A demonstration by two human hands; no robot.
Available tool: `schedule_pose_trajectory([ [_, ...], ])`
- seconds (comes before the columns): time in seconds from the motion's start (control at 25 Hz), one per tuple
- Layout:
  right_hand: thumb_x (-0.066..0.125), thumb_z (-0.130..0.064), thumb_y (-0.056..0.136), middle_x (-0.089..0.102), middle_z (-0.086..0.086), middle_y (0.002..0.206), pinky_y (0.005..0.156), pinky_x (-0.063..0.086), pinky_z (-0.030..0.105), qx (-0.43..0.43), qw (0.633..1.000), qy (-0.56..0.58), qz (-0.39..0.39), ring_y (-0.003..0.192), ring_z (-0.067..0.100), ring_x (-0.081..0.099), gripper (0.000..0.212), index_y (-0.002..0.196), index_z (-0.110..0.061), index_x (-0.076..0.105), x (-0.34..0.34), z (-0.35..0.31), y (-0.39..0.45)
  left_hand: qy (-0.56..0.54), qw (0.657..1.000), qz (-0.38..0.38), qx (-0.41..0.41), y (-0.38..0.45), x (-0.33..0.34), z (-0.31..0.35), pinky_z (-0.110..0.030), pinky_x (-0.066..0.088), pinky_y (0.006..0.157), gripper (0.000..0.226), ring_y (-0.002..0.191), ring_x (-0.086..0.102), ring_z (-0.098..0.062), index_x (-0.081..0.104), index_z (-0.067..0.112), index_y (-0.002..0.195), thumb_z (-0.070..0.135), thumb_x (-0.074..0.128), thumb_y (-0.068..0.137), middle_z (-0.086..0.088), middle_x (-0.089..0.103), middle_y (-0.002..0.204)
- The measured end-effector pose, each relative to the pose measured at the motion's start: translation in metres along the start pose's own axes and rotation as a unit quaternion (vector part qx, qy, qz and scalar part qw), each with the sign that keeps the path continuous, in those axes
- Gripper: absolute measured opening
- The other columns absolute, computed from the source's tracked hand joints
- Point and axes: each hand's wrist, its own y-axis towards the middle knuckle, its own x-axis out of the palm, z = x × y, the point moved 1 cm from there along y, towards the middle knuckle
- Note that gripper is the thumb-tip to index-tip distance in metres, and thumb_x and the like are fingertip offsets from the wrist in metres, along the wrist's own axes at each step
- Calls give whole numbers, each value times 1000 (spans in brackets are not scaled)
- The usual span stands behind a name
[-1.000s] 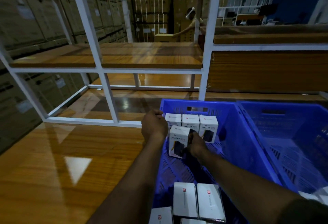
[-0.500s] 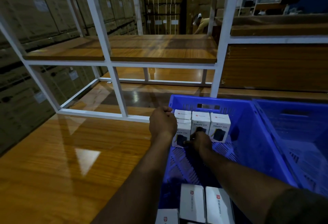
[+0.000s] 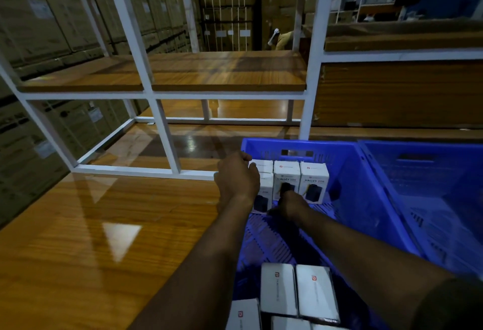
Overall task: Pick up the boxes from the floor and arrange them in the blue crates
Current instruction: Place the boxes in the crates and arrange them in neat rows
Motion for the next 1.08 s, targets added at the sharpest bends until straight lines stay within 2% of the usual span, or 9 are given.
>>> schedule_pose_trajectory([
  [0.12, 75, -41, 85, 62, 22, 126, 70, 40, 27, -10, 999, -12, -28, 92, 23, 56, 66, 129, 2, 55, -15, 3, -24, 18, 997, 5, 74, -5, 3, 7, -44, 50, 93, 14, 107, 62, -20, 72, 26, 101, 27, 68, 87, 6, 71, 102],
  [0.28, 69, -45, 89, 64, 16, 94, 61, 48, 31, -14, 999, -22, -40, 77, 25, 59, 42, 96, -5, 61, -38, 7, -59, -44, 979, -142, 138, -20, 22, 20, -35, 54, 76, 10, 91, 68, -21, 69, 25, 97, 22, 65, 89, 1, 74, 91],
  [0.4, 70, -43, 88, 68, 21, 90, 74, 61, 43, -7, 996, -25, -88, 70, 27, 61, 42, 88, -2, 67, -49, 12, -88, 23, 932, -305, 196, -33, 33, 25, -36, 53, 76, 15, 89, 66, -22, 68, 23, 108, 24, 62, 94, 1, 70, 93],
  [0.6, 55, -65, 89, 49, 2, 66, 69, 42, 32, -58, 965, -177, -185, 62, 18, 45, 57, 66, -13, 51, -52, 10, -138, 39, 877, -418, 233, -45, 36, 25, -38, 54, 87, 30, 90, 62, -16, 63, 20, 123, 30, 66, 95, 14, 62, 87],
  [0.76, 55, -66, 88, 50, -10, 79, 63, 37, 20, -35, 946, -204, -248, 69, 6, 44, 48, 81, -18, 57, -52, 13, -159, 22, 859, -454, 238, -53, 31, 25, -40, 54, 91, 36, 101, 64, -17, 60, 20, 128, 30, 68, 94, 3, 71, 106],
  [0.88, 68, -61, 82, 52, 0, 125, 84, 57, 33, 15, 957, -122, -262, 111, 20, 55, 70, 126, -8, 59, -49, 27, -160, 7, 862, -453, 228, -55, 28, 22, -43, 55, 93, 34, 101, 65, -17, 60, 22, 126, 29, 69, 94, 3, 71, 105],
  [0.92, 73, -56, 80, 51, 3, 130, 82, 60, 38, 50, 961, -57, -267, 116, 24, 56, 74, 132, -6, 55, -49, 31, -159, -1, 863, -455, 221, -54, 27, 21, -45, 55, 93, 33, 101, 66, -17, 60, 22, 125, 29, 68, 94, 3, 71, 104],
  [1.0, 78, -42, 82, 59, 6, 108, 68, 61, 37, 80, 960, 37, -267, 92, 23, 63, 57, 122, -6, 60, -50, 41, -154, -15, 862, -462, 207, -55, 25, 19, -48, 55, 92, 29, 102, 68, -20, 60, 23, 123, 26, 66, 95, 3, 72, 102],
  [1.08, 73, -35, 84, 54, 7, 82, 55, 50, 31, 82, 970, 39, -227, 65, 20, 53, 34, 102, -9, 62, -57, 50, -147, -14, 862, -468, 195, -55, 25, 18, -50, 55, 92, 30, 103, 69, -23, 59, 21, 125, 23, 64, 96, 3, 70, 98],
])
